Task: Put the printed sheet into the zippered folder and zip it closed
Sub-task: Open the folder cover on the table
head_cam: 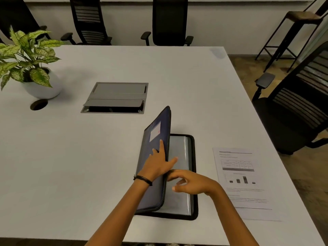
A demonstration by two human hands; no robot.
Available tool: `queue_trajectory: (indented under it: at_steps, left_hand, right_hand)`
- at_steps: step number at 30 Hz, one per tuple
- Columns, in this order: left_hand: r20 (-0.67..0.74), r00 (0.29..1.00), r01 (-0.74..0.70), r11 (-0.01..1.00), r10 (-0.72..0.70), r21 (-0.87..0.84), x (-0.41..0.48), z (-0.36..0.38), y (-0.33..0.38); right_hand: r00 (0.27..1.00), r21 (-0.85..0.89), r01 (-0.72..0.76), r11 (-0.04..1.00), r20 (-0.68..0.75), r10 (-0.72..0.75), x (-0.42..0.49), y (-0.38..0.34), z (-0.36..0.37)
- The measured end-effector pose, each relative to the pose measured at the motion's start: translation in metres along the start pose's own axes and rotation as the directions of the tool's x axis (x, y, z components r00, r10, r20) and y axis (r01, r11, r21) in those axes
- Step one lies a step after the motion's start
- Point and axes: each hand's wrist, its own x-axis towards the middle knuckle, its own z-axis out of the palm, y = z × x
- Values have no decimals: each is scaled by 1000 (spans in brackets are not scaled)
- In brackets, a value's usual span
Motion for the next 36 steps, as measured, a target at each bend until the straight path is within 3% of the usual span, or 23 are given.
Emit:
queue_trajectory:
  at_steps: [3, 5, 7, 12, 21, 25, 28, 31, 36]
  left_hand:
    - [-95, 992, -78, 997, 79, 10, -4, -12, -8]
    - [-150, 985, -94, 995, 89, -28, -9, -24, -14]
    - [-186, 979, -92, 994, 81, -55, -14, -41, -26]
    - [-284, 959, -41, 998, 28, -41, -30, -89, -74]
    - [-532, 841, 202, 970, -101, 135, -46, -112, -138]
    - [-602, 798, 294, 887, -22, 356, -39, -94, -148]
    - [-568, 820, 288, 806, 71, 517, -31, -73, -153]
    - [-477, 876, 259, 760, 75, 596, -23, -48, -154]
    - [-234, 968, 101, 724, 86, 682, -12, -1, -148]
  right_hand:
    - [985, 97, 16, 995, -174, 1, 9, 20, 3]
    - [910, 88, -51, 995, -407, 83, 15, 47, 8]
    - [815, 89, -182, 979, -543, 201, 18, 76, 17]
    - [766, 13, -370, 929, -562, 312, 19, 122, 44]
    - [760, -298, -426, 854, -630, 159, 13, 147, 63]
    - [747, -347, -463, 816, -648, 148, 13, 147, 61]
    - [738, -359, -494, 792, -654, 164, 14, 147, 59]
    - [733, -364, -515, 776, -657, 178, 14, 147, 58]
    - [726, -336, -533, 776, -653, 215, 16, 149, 58]
